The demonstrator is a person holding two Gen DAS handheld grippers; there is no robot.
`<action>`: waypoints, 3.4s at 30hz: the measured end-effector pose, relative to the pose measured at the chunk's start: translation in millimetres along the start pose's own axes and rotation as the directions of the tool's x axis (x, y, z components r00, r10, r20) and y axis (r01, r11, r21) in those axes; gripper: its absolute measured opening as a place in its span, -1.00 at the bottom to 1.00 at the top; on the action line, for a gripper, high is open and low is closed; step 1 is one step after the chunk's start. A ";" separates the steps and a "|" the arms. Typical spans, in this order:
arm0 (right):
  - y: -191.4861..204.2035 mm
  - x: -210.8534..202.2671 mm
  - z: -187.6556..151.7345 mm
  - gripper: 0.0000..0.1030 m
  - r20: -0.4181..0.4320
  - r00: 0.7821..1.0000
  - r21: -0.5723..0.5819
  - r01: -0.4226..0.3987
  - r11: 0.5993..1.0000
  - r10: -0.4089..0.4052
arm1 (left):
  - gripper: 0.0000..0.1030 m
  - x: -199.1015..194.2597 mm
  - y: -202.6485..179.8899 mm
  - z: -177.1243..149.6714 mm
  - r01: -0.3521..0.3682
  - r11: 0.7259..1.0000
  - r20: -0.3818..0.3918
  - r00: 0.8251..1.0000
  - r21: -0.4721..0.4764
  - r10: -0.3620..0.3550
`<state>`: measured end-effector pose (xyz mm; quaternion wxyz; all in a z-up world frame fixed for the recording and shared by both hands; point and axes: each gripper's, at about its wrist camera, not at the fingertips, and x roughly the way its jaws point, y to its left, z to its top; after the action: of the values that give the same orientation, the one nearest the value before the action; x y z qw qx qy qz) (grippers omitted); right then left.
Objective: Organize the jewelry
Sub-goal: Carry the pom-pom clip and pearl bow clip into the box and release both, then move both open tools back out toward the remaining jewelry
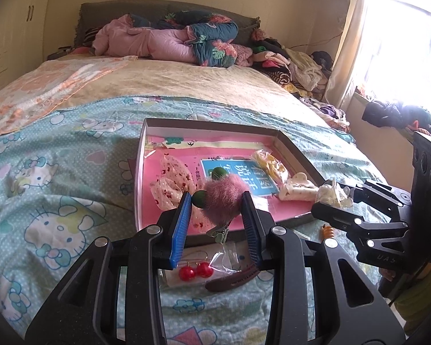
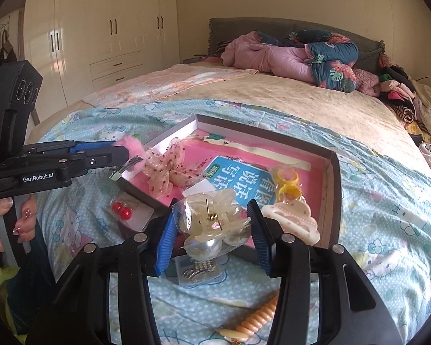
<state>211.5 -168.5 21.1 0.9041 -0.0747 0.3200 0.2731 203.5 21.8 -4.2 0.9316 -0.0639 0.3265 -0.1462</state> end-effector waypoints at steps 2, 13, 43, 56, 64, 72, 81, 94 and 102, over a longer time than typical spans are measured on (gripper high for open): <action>-4.3 1.3 2.5 -0.12 0.003 1.000 0.002 0.009 1.000 -0.009 | -0.47 2.3 0.6 2.1 0.000 1.000 -0.001 1.000 -0.002 0.000; -29.1 12.4 13.9 -0.12 0.004 0.998 0.035 0.059 0.998 -0.060 | -0.47 17.1 0.6 11.3 0.001 1.000 -0.004 1.000 -0.005 -0.001; -67.1 76.8 37.4 -0.12 -0.055 0.993 0.066 0.112 0.992 -0.109 | -0.47 72.8 -2.7 20.7 -0.043 0.998 -0.060 0.997 0.040 0.046; -61.5 112.6 40.8 -0.11 -0.125 0.989 0.058 0.086 0.995 -0.078 | -0.47 101.0 6.2 31.6 -0.076 0.996 -0.085 0.993 0.039 0.079; -65.4 125.8 37.4 -0.11 -0.171 0.982 0.069 0.091 0.994 -0.078 | -0.47 114.9 14.5 29.8 -0.092 0.995 -0.108 0.990 0.027 0.094; -67.3 125.2 36.2 -0.04 -0.164 0.983 0.082 0.094 0.992 -0.080 | -0.47 119.1 15.7 27.8 -0.095 0.995 -0.115 0.989 0.024 0.097; -72.2 104.0 33.2 0.27 -0.112 0.989 0.109 0.108 0.988 -0.096 | -0.47 118.2 15.2 26.8 -0.097 0.995 -0.115 0.988 0.025 0.099; -78.1 65.9 20.3 0.44 -0.074 0.989 0.141 0.140 0.980 -0.131 | 0.00 102.0 9.9 27.5 -0.100 0.995 -0.094 0.990 0.021 0.101; -71.5 43.0 16.8 0.54 -0.040 0.989 0.141 0.146 0.979 -0.141 | 0.33 75.7 -1.5 31.1 -0.110 0.993 -0.034 0.993 0.033 0.111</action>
<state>287.0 -204.2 4.8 0.9195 -0.0364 0.3463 0.1822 278.9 -2.6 -24.3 0.9331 -0.0286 0.3439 -0.1007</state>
